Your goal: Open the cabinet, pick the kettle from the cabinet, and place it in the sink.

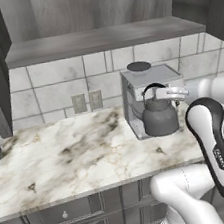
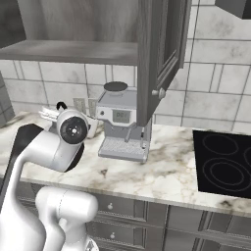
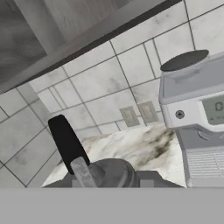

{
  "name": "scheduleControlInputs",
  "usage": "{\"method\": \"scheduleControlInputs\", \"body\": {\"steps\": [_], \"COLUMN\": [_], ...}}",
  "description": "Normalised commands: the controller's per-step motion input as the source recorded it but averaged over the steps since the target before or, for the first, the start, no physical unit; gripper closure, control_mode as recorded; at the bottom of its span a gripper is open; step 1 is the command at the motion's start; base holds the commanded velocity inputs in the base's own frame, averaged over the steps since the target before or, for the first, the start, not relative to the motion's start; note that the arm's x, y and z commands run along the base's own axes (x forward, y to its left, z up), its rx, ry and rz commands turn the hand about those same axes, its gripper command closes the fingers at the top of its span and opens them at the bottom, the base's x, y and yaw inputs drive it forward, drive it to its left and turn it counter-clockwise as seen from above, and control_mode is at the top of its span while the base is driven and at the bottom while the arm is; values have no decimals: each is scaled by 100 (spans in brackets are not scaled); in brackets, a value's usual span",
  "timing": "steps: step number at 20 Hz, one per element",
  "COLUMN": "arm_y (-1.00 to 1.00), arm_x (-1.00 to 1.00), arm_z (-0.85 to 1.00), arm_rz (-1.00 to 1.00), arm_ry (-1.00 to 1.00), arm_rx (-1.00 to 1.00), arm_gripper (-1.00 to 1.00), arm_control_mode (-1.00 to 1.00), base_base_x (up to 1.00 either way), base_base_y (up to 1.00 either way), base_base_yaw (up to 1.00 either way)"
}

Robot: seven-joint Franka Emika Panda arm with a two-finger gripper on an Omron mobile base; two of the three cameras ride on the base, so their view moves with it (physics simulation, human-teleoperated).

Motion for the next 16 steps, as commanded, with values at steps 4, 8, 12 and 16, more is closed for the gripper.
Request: {"method": "scheduleControlInputs", "body": {"steps": [4, 8, 12, 16], "arm_y": [0, 0, 0, 0], "arm_x": [0, 0, 0, 0], "arm_z": [0, 0, 0, 0], "arm_rz": [0, 0, 0, 0], "arm_ry": [0, 0, 0, 0], "arm_rx": [0, 0, 0, 0], "arm_gripper": [100, 100, 100, 100], "arm_control_mode": [-100, -100, -100, -100], "base_base_x": [0, 0, 0, 0], "base_base_y": [0, 0, 0, 0], "base_base_yaw": [0, 0, 0, 0]}}
